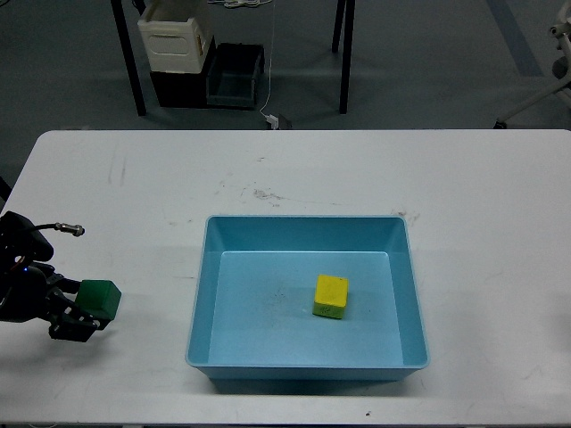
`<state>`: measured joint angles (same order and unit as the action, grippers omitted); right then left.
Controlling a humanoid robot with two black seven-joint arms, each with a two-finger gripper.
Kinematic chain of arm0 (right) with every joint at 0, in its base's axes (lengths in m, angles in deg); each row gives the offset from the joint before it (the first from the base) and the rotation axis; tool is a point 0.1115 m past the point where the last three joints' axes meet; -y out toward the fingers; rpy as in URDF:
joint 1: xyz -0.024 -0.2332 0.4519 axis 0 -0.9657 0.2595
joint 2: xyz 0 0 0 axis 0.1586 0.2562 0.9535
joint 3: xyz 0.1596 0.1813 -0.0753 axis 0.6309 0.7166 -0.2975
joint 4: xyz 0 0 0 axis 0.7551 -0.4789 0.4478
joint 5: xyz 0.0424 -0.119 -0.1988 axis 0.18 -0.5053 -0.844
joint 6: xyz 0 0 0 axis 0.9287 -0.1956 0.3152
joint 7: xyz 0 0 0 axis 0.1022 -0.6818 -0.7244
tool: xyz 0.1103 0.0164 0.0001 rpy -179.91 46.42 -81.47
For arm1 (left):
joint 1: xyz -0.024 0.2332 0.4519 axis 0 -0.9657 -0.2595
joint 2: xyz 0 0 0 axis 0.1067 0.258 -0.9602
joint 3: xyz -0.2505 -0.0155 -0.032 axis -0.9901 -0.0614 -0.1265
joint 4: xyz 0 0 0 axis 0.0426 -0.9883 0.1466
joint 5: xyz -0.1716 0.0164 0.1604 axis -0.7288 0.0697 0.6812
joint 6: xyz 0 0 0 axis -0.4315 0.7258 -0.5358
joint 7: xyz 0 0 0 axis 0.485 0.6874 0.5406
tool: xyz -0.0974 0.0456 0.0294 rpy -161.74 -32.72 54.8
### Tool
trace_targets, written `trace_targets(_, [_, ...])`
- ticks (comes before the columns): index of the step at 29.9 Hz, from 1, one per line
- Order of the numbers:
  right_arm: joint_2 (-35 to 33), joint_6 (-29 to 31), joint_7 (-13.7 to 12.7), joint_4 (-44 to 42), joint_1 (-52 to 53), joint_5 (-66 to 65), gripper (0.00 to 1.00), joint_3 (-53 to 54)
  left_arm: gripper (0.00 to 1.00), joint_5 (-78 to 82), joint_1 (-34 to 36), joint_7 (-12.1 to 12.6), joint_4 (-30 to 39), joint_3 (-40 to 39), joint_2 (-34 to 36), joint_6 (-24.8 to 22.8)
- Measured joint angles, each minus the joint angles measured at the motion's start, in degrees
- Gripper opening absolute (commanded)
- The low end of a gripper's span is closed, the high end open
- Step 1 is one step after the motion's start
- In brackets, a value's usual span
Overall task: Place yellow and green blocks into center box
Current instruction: 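Lower the left gripper onto the green cube and close it, then lift the green cube with the left gripper and lower it into the tray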
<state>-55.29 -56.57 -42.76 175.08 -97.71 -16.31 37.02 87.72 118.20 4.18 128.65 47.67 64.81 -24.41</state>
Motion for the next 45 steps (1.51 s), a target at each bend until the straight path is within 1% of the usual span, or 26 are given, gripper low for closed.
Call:
trace_targets(9, [0.0,0.0,0.0,-0.6,-0.1,0.0,1.0,0.0,0.5,0.0,-0.1,0.0,-1.3,0.9,-0.2,0.0])
trace_targets(10, [0.0,0.0,0.0,-0.7,-0.1,0.0,1.0,0.0,0.48,0.0,-0.1,0.0,-1.3,1.1,-0.2,0.0])
trace_targets(13, [0.0,0.0,0.0,-0.7,-0.1,0.0,1.0,0.0,0.47,-0.2,0.1,0.0,-1.5,1.4,-0.7,0.0])
trace_targets(16, [0.0,0.0,0.0,-0.7,-0.1,0.0,1.0,0.0,0.49,-0.4,0.3,0.0,-2.0,1.4,-1.4,0.0])
trace_targets(17, [0.0,0.0,0.0,-0.7,0.0,0.0,1.0,0.0,0.51,-0.4,0.4,0.0,-2.0,1.4,-1.5,0.0])
trace_targets(18, [0.0,0.0,0.0,-0.7,0.0,0.0,1.0,0.0,0.55,-0.4,0.4,0.0,-2.1,1.4,-1.5,0.0])
trace_targets(21, [0.0,0.0,0.0,-0.7,0.0,0.0,1.0,0.0,0.72,-0.9,0.7,0.0,-2.1,1.1,-1.6,0.0])
trace_targets(22, [0.0,0.0,0.0,-0.7,-0.1,0.0,1.0,0.0,0.75,-1.3,0.7,0.0,-2.1,1.0,-1.6,0.0])
trace_targets(24, [0.0,0.0,0.0,-0.7,-0.1,0.0,1.0,0.0,0.76,-2.3,1.0,0.0,-2.1,0.8,-1.6,0.0])
trace_targets(26, [0.0,0.0,0.0,-0.7,-0.1,0.0,1.0,0.0,0.8,-3.6,1.7,0.0,-2.1,0.8,-1.6,0.0])
trace_targets(31, [0.0,0.0,0.0,-0.7,-0.1,0.0,1.0,0.0,0.81,-5.5,2.7,0.0,-2.7,0.7,-3.2,0.0])
trace_targets(34, [0.0,0.0,0.0,-0.7,-0.1,0.0,1.0,0.0,0.8,-5.8,3.2,0.0,-5.3,0.7,-5.4,0.0])
trace_targets(36, [0.0,-0.1,0.0,-0.7,-0.1,0.0,1.0,0.0,0.75,-5.8,3.3,0.0,-6.9,0.8,-6.7,0.0])
trace_targets(37, [0.0,-0.1,0.0,-0.7,-0.1,0.0,1.0,0.0,0.7,-5.8,3.3,0.0,-7.3,0.8,-7.2,0.0])
trace_targets(38, [0.0,-0.1,0.0,-0.7,-0.1,0.0,1.0,0.0,0.62,-5.8,3.3,0.0,-7.5,0.9,-7.4,0.0])
trace_targets(41, [0.0,-0.1,0.0,-0.7,-0.2,0.0,1.0,0.0,0.46,-5.5,3.3,0.0,-7.8,1.1,-7.6,0.0])
trace_targets(44, [0.0,-0.1,0.0,-0.7,-0.3,0.0,1.0,0.0,0.34,-5.1,3.3,0.0,-7.8,1.3,-7.6,0.0])
trace_targets(45, [0.0,-0.1,0.0,-0.7,-0.3,0.0,1.0,0.0,0.32,-5.1,3.3,0.0,-7.8,1.3,-7.5,0.1])
